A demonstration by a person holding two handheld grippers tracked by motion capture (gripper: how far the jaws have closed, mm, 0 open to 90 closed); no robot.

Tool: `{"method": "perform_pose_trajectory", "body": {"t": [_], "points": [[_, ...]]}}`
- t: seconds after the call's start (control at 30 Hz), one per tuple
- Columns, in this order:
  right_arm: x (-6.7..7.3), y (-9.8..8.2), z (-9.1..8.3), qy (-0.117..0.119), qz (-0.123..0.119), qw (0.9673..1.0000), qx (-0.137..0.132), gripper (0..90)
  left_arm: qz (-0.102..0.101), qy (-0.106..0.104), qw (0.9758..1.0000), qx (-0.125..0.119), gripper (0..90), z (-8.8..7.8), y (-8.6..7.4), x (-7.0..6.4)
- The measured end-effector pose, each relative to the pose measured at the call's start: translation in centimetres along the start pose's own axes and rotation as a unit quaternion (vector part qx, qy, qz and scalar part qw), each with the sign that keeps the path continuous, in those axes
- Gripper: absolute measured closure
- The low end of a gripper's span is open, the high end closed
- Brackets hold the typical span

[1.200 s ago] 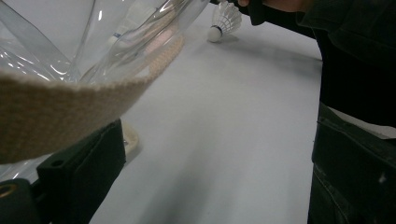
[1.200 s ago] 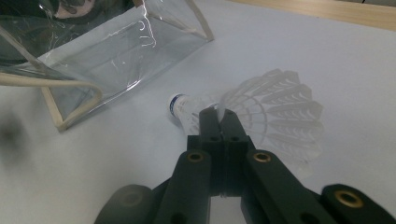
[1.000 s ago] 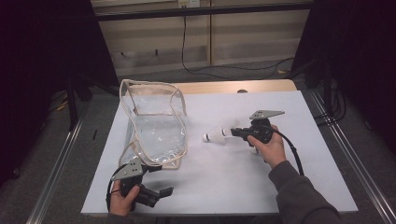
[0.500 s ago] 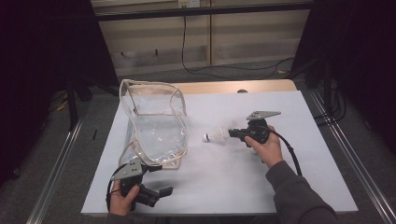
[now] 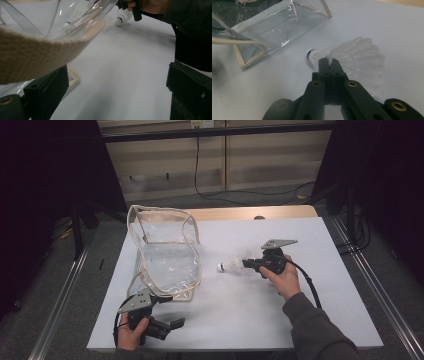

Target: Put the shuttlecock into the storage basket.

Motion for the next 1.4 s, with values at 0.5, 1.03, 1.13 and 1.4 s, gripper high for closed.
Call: {"method": "perform_pose_trajectory", "body": {"t": [0.5,1.03,1.13,1.4], "points": [[0.1,-0.2,0.5,0.002,0.004,1.0,0.002,90.0,0.006,0.013,0.9999,-0.001,4.4,0.1,0.0,0.1],[0.4,-0.5,1.2,0.006,0.011,0.9999,0.004,90.0,0.006,0.01,0.9999,0.001,3.5,0.2,-0.1,0.1],[0.3,-0.6,1.2,0.005,0.012,0.9999,0.004,90.0,0.006,0.01,0.9999,0.001,3.5,0.2,-0.1,0.0],[0.4,-0.6,1.3,0.004,0.013,0.9999,0.003,90.0,0.006,0.01,0.9999,0.002,3.3,0.2,-0.1,0.0]]}}
Point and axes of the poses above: each handheld gripper's, and its own axes: z roughly forward along the jaws, y roughly out of its top, x roughly to its left, the point moved 5 cm from there along z, roughly forward along the jaws, and after that the axes turned 2 degrees about -x, right-handed, at the moved point
